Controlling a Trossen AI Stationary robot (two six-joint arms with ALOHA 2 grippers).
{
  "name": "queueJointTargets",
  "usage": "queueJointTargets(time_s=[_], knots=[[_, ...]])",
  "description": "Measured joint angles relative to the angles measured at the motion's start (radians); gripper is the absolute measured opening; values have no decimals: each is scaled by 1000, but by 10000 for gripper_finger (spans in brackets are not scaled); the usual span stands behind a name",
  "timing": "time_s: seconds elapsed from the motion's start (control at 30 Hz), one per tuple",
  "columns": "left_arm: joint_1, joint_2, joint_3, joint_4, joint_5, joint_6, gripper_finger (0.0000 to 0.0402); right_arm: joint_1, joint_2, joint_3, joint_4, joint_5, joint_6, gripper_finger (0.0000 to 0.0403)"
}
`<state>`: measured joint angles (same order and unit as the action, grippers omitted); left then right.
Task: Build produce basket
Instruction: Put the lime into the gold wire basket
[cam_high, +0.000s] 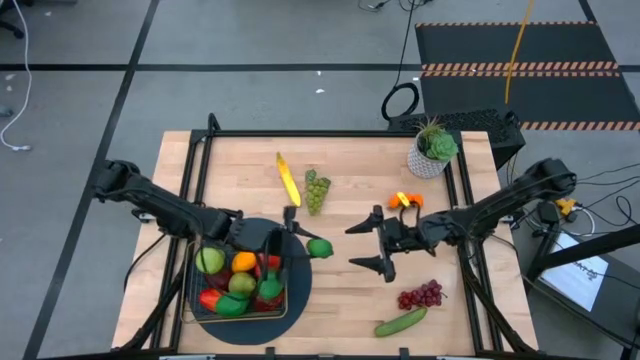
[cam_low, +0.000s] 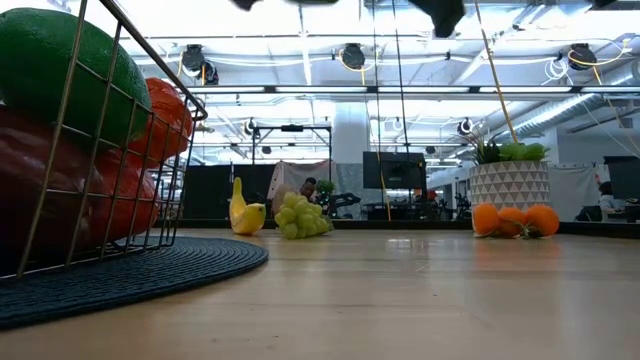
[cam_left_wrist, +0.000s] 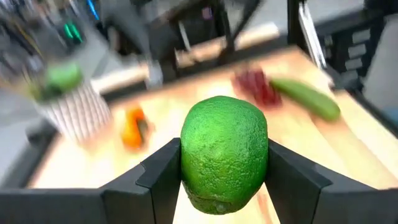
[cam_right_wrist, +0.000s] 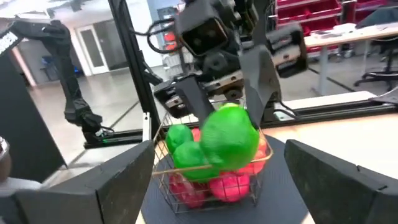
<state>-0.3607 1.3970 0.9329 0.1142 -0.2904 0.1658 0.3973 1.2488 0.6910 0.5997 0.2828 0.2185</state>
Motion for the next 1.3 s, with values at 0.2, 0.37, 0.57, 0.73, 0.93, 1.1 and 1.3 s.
queueJointTargets(time_s=[0.2,0.37,0.57,0.73,0.93,1.1,1.3], knots=[[-47,-104,0,-293,-7,-226,196,49,-37,0,-146,145,-42,354],[-97,-217,0,-480,-5,-412,203,56,-43,0,-208,210,-57,354],[-135,-332,0,-617,0,-721,196,55,-44,0,-222,247,-94,349],[-180,-366,0,-684,6,-888,202,55,-44,0,-223,248,-102,341],[-249,-366,0,-738,97,-901,199,54,-44,0,-225,247,-102,340],[-299,-365,0,-892,113,-963,199,54,-44,0,-232,246,-111,340],[-341,-330,0,-1089,71,-1015,212,54,-44,0,-232,246,-123,340]])
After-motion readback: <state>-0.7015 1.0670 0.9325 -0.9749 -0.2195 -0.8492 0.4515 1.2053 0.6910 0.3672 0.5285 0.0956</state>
